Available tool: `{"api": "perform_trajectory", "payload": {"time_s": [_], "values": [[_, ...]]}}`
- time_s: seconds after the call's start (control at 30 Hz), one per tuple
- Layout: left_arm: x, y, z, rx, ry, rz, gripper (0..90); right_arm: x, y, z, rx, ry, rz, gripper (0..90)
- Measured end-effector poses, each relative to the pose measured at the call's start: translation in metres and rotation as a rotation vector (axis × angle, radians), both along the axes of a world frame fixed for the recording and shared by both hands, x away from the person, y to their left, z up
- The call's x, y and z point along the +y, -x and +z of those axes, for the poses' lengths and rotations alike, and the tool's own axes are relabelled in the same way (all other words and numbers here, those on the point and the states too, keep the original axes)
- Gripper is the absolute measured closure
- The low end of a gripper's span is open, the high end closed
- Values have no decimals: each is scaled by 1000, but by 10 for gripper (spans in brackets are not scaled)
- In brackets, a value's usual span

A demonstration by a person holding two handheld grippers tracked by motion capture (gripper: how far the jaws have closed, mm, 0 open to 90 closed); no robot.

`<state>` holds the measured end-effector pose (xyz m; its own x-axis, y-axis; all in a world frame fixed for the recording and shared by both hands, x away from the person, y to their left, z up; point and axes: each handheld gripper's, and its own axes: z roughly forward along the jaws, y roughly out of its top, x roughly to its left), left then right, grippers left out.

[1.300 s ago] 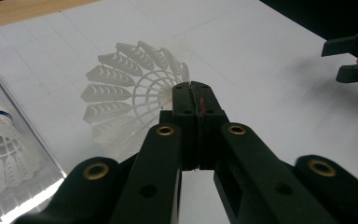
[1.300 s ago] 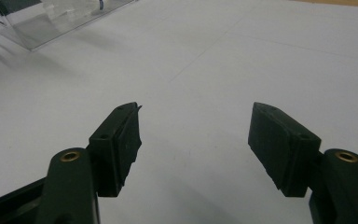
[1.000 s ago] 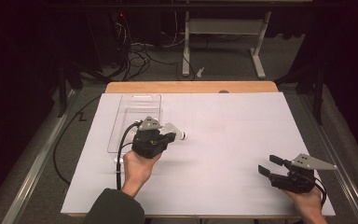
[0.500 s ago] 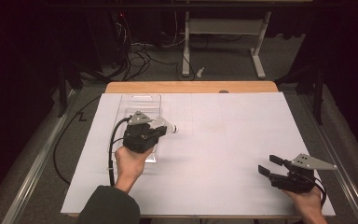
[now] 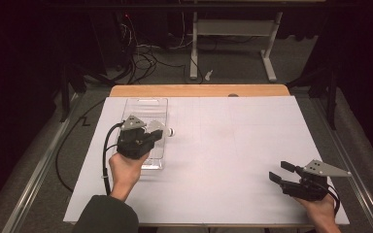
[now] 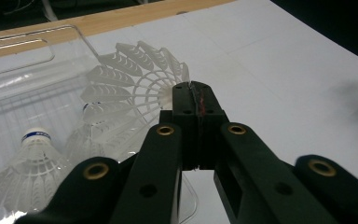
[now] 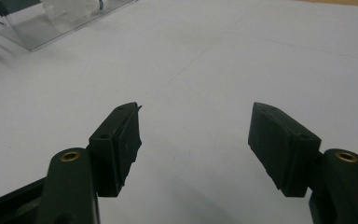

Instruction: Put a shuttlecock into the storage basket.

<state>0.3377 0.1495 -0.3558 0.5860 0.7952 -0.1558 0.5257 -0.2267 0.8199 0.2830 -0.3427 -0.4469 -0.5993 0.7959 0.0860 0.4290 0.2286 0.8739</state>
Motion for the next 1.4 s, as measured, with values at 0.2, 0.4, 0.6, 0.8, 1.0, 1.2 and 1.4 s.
{"api": "perform_trajectory", "payload": {"time_s": [0.2,0.4,0.6,0.8,1.0,1.2,1.4], "values": [[6,1,-1,0,-1,16,898,0,0,0,0,0,0,344],[12,1,-2,1,-4,29,898,0,0,0,-2,0,0,344],[16,1,-4,8,-12,40,898,0,0,0,-1,0,0,344],[21,1,-8,14,-13,52,897,0,0,0,0,1,1,344],[25,1,-11,23,-22,65,897,0,0,0,0,1,1,344],[28,-1,-15,33,-34,71,896,0,0,0,1,2,2,344],[29,-3,-17,42,-43,75,896,0,0,0,0,1,2,344]]}}
